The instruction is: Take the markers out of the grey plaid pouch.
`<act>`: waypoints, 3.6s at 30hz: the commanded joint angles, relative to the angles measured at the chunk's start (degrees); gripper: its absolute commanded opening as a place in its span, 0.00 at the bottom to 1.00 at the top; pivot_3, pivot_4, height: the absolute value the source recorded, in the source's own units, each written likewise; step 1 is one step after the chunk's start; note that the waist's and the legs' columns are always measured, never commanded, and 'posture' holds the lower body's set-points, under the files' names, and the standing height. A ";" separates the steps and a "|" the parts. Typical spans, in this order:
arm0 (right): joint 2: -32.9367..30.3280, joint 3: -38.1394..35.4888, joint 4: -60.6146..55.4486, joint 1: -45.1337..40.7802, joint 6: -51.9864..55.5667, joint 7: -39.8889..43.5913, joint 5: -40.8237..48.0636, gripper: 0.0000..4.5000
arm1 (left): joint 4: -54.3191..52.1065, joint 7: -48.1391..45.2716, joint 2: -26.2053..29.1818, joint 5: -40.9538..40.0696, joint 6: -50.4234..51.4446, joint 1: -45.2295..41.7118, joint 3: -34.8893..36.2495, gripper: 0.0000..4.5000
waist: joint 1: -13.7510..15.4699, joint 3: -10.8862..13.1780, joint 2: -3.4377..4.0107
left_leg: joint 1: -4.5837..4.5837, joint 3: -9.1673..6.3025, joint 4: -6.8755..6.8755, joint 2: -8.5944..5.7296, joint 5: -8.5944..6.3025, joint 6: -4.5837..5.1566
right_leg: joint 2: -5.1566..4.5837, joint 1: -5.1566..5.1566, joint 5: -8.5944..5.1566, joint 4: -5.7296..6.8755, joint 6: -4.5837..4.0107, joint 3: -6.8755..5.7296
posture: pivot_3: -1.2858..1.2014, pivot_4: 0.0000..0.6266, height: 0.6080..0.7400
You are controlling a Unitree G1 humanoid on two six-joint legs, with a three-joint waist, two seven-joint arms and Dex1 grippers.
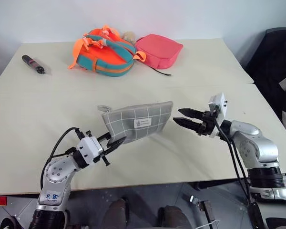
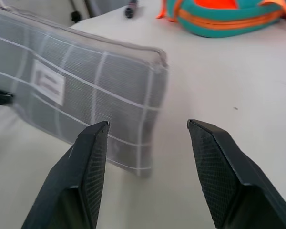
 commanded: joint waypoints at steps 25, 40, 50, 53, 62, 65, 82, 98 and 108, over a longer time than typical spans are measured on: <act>3.57 5.38 1.11 -4.40 -5.66 8.39 -3.73 0.05 | -2.23 -0.94 2.33 -1.76 0.94 1.76 -1.89 0.20 | -0.12 0.01 0.02 | 0.00 -0.11 0.01 0.01 -0.03 -0.04 | 0.02 -0.06 0.00 0.02 0.01 -0.01 | 0.52 0.24 1.00; 4.48 4.48 4.78 -3.16 -17.38 7.06 -8.11 0.00 | -8.87 4.27 0.76 -14.09 19.22 0.43 4.27 0.72 | -0.09 0.01 0.02 | 0.01 -0.13 0.01 0.01 -0.03 -0.05 | 0.05 -0.05 0.00 0.03 0.01 -0.01 | 0.52 0.24 1.00; 5.27 4.03 5.83 -3.70 -19.72 5.92 -8.11 0.00 | -9.58 1.42 0.59 -14.78 21.22 3.89 2.00 0.32 | -0.17 0.01 0.02 | 0.01 -0.11 0.03 0.02 -0.03 -0.06 | 0.07 -0.05 0.00 0.03 0.01 0.00 | 0.52 0.24 1.00; 5.18 3.94 5.92 -3.77 -19.88 5.90 -8.17 0.00 | -9.57 1.63 0.11 -14.39 20.93 3.73 2.14 0.09 | -0.09 0.01 0.02 | 0.01 -0.11 0.03 0.02 -0.03 -0.06 | 0.05 -0.04 0.00 0.02 0.01 0.01 | 0.52 0.24 1.00; 6.25 2.84 8.38 -5.39 -23.61 1.82 -10.25 0.00 | -4.49 7.30 -1.18 -6.91 12.47 -2.61 6.10 0.00 | -0.14 0.01 0.02 | 0.01 -0.11 0.03 0.01 -0.02 -0.07 | 0.07 -0.04 0.00 0.02 0.01 -0.01 | 0.52 0.24 1.00; 6.82 1.54 10.63 -7.51 -23.65 0.90 -8.86 0.00 | -3.12 7.71 -1.05 -4.50 9.19 -4.30 5.98 0.00 | -0.19 0.01 0.02 | 0.01 -0.06 0.03 0.01 -0.02 -0.08 | 0.10 -0.05 0.00 0.02 0.01 0.00 | 0.52 0.24 1.00; 5.24 0.36 -0.70 -5.09 -18.08 -5.61 -5.83 0.55 | 8.39 22.82 -1.27 25.21 -8.04 -6.85 -0.77 0.00 | -0.09 0.02 0.04 | -0.02 0.39 0.04 0.04 -0.02 -0.05 | 0.05 -0.08 0.03 0.29 0.05 -0.04 | 0.52 0.24 1.00; 8.81 6.64 -21.52 -6.58 11.89 -18.82 4.12 0.55 | 14.66 32.40 5.95 50.00 -16.01 -13.31 -12.43 0.00 | 0.06 0.02 0.04 | -0.01 -0.03 0.02 0.05 -0.14 -0.02 | -0.04 -0.20 0.03 0.26 0.04 -0.07 | 0.52 0.24 1.00; 1.83 6.97 -17.03 -3.62 7.43 -11.55 -0.28 0.55 | 15.99 34.52 6.32 42.29 -12.78 -13.16 -9.28 0.00 | -0.28 -0.04 0.14 | 0.06 0.05 0.02 0.10 -0.15 0.05 | -0.05 -0.30 0.03 0.32 0.03 -0.03 | 0.52 0.24 1.00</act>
